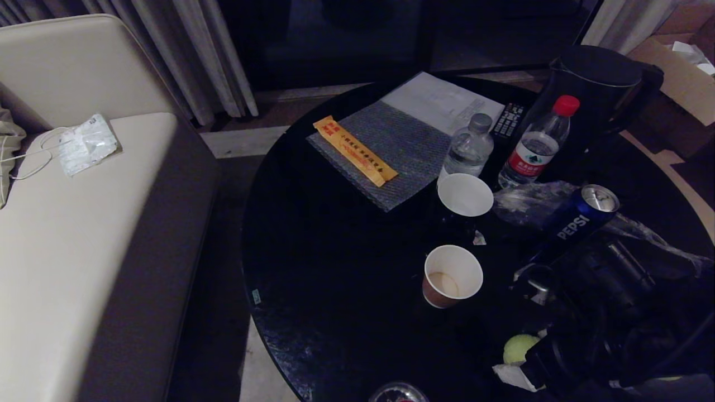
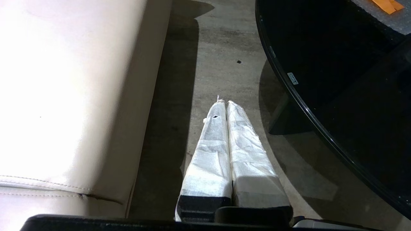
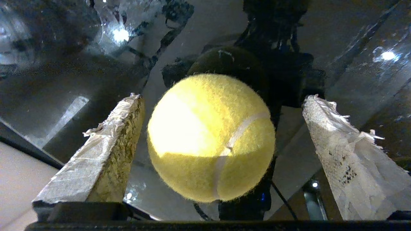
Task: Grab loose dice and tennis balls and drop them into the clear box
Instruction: Pick up the ball on the table
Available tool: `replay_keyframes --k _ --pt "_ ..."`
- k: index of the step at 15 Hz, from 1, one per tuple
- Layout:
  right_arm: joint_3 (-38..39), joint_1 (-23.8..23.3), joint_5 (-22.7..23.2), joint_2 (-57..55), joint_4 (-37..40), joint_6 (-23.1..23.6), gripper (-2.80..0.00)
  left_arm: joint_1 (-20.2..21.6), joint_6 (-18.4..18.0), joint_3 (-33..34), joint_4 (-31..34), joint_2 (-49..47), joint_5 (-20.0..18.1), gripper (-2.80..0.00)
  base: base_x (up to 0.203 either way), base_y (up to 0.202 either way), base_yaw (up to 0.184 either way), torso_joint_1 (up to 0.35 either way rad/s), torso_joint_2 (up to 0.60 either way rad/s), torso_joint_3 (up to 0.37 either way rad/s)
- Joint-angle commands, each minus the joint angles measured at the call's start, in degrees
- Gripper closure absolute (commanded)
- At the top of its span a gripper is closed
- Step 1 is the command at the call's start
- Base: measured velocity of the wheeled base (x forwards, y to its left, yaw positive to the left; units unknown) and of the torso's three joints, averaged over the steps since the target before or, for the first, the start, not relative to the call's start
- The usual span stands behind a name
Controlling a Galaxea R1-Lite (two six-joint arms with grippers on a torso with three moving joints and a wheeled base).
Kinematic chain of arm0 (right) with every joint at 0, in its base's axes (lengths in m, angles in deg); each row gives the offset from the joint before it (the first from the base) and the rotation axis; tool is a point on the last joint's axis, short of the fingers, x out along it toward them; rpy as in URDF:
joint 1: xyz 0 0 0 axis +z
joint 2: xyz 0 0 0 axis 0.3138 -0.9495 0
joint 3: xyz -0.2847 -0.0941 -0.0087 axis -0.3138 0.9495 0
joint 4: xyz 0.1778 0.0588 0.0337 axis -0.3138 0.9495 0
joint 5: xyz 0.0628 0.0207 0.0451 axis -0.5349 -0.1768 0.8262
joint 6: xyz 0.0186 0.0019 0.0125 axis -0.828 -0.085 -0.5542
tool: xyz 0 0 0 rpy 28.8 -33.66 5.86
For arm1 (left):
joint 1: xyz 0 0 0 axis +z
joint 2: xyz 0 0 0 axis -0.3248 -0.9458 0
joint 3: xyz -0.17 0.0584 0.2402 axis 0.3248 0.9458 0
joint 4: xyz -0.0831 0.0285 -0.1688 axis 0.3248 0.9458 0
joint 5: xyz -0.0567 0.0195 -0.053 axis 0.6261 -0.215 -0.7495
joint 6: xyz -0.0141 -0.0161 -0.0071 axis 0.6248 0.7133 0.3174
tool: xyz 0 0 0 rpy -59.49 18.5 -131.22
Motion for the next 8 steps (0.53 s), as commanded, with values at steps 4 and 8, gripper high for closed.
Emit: replay_keyframes --k 4,8 --pt "0.1 0.1 -2.2 -0.6 0.1 1.6 0.00 0.0 0.0 0.1 0.0 -0.1 0.1 0.00 0.000 0.000 0.000 0.000 0.00 0.000" --pt "0.4 0.4 -2.4 0.5 0.3 1.6 0.00 0.0 0.0 0.1 0.0 -0.1 0.1 0.00 0.000 0.000 0.000 0.000 0.00 0.000"
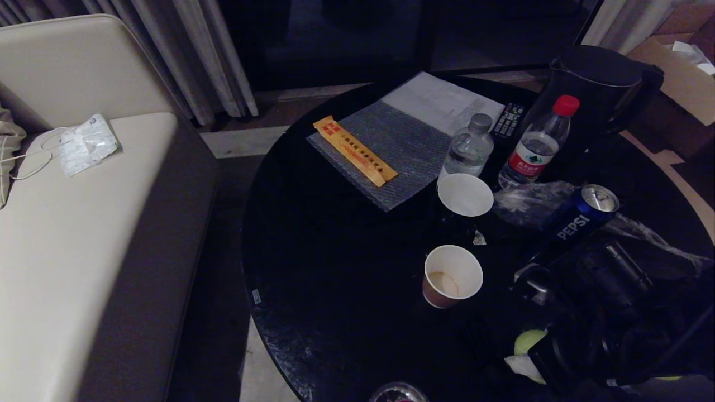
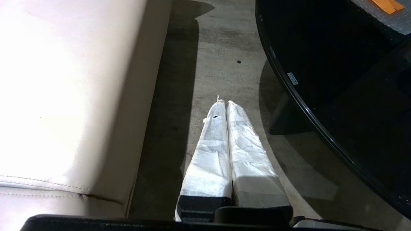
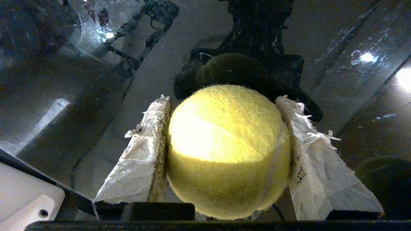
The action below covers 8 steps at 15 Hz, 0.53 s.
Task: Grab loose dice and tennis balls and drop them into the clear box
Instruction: Pick up the ball on the table
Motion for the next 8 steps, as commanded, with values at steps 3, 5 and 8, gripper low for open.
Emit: replay_keyframes --k 3,5,8 --pt "0.0 0.3 -0.5 0.7 -0.1 0.0 0.00 0.0 0.1 0.1 0.0 0.0 0.0 0.00 0.000 0.000 0.000 0.000 0.00 0.000" --pt "0.0 0.4 -2.2 1.0 0.0 0.3 0.00 0.0 0.1 0.1 0.0 -0.1 0.0 0.00 0.000 0.000 0.000 0.000 0.00 0.000" --pt "0.2 0.4 -2.6 1.7 0.2 1.6 -2.80 0.0 0.1 0.1 0.0 -0.1 0.0 0.00 0.000 0.000 0.000 0.000 0.00 0.000"
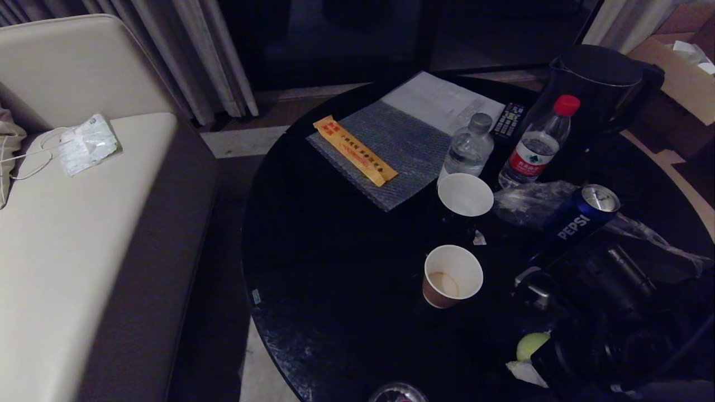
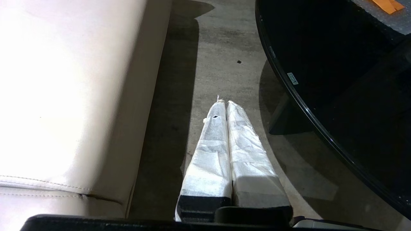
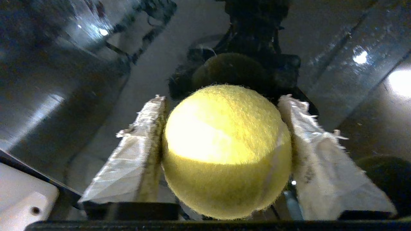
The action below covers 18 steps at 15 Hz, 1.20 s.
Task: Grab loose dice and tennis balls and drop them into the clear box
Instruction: Pick up the ball on the table
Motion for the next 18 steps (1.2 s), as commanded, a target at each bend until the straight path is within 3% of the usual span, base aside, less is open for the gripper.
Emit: replay_keyframes --k 1,18 --pt "0.0 0.0 -0.1 0.8 -0.2 0.2 -2.80 0.0 0.0 0.1 0.0 -0.1 0.1 0.00 0.000 0.000 0.000 0.000 0.00 0.000" --pt "2.1 -0.2 -4.3 3.8 1.6 2.1 -2.80 0.0 0.0 0.1 0.0 -0.1 0.1 0.00 0.000 0.000 0.000 0.000 0.00 0.000"
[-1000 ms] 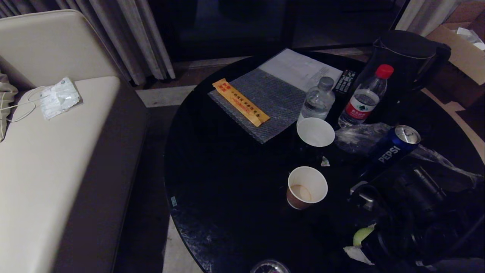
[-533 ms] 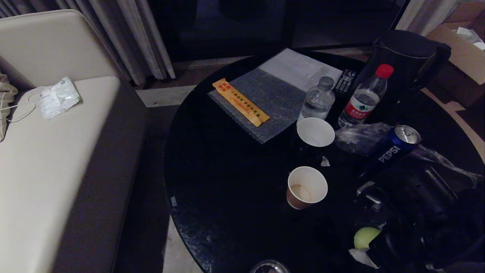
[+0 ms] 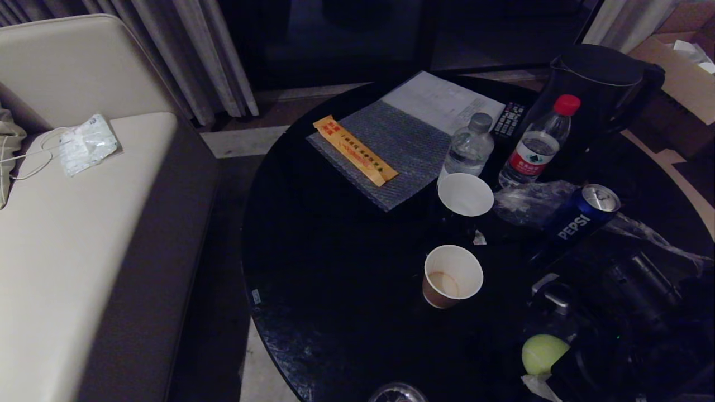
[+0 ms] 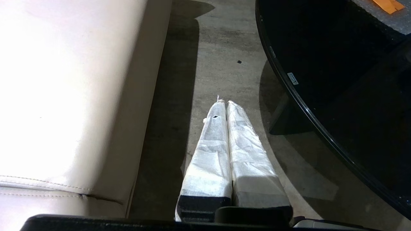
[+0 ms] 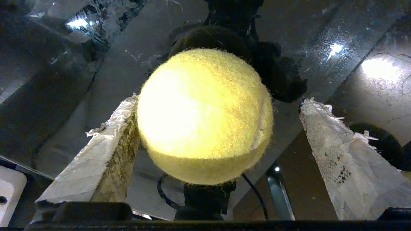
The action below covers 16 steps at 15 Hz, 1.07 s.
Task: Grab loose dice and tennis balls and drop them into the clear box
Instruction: Pick up the ball on the table
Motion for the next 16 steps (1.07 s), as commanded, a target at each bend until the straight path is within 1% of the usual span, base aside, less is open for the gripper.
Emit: replay_keyframes --k 1,7,8,12,16 --pt "-0.3 0.1 0.2 -0.3 0.0 0.1 -2.80 0.0 0.0 0.1 0.0 -0.1 0.1 0.00 0.000 0.000 0.000 0.000 0.00 0.000" --pt "-0.3 0.2 0.4 -1.5 0.0 0.2 -2.80 0.0 0.1 0.0 0.0 -0.1 0.1 0.00 0.000 0.000 0.000 0.000 0.00 0.000" --pt "-0.4 0.2 0.3 -1.8 0.0 0.1 0.00 0.0 0.0 0.1 0.0 -0.1 0.1 0.00 0.000 0.000 0.000 0.000 0.00 0.000" --pt "-0.7 0.3 0.3 -3.5 -3.5 0.2 0.00 0.0 0.0 0.1 0.0 -0.1 0.1 0.00 0.000 0.000 0.000 0.000 0.00 0.000" --pt "-0.5 0.4 0.2 -3.3 -3.3 0.5 0.00 0.0 0.1 0.1 0.0 -0.1 0.1 0.00 0.000 0.000 0.000 0.000 0.00 0.000"
